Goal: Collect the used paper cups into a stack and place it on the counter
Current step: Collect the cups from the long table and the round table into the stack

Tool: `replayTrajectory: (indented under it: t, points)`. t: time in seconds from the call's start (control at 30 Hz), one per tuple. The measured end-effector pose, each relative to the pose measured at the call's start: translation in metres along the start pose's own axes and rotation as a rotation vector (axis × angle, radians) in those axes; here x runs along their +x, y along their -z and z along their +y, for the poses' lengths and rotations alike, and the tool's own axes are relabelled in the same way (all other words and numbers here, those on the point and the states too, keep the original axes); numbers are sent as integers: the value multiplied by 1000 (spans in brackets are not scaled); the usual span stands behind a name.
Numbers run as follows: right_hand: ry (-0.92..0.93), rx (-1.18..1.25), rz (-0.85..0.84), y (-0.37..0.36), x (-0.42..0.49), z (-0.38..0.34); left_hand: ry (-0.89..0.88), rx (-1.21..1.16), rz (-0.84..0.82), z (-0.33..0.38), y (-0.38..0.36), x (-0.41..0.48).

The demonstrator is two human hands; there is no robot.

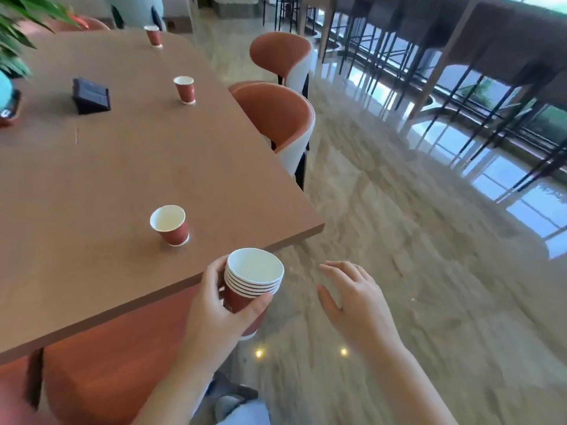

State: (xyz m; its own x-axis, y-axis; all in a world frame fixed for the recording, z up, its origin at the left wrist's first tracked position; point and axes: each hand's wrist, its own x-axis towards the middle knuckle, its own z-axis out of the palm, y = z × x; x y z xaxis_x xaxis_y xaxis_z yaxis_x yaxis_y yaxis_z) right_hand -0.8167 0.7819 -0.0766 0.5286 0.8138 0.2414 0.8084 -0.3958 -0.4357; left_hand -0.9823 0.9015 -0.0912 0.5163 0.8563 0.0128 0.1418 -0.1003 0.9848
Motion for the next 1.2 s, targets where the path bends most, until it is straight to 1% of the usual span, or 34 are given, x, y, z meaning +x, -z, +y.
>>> replayTrajectory:
  t: [0.2,0.43,0.57,0.67,0.87,1.03,1.2]
  points:
    - [126,-18,-97,-40,65,-46,5,-42,128,-11,58,44]
    - [233,18,-189,-81,109,-92,55,-82,286,-27,116,55]
    - [296,51,-254,-106,124,-111,108,-98,405,-36,138,53]
    - [366,39,-294,-122,139,-120,152,-103,472,-44,146,50]
    - [430,-8,-405,-158,178,-131,214,-64,585,-54,152,54]
    - [436,-29,-508,-185,206,-129,285,-71,681,-54,152,62]
    - [450,-51,-583,-204,225,-123,316,-37,729,-57,153,71]
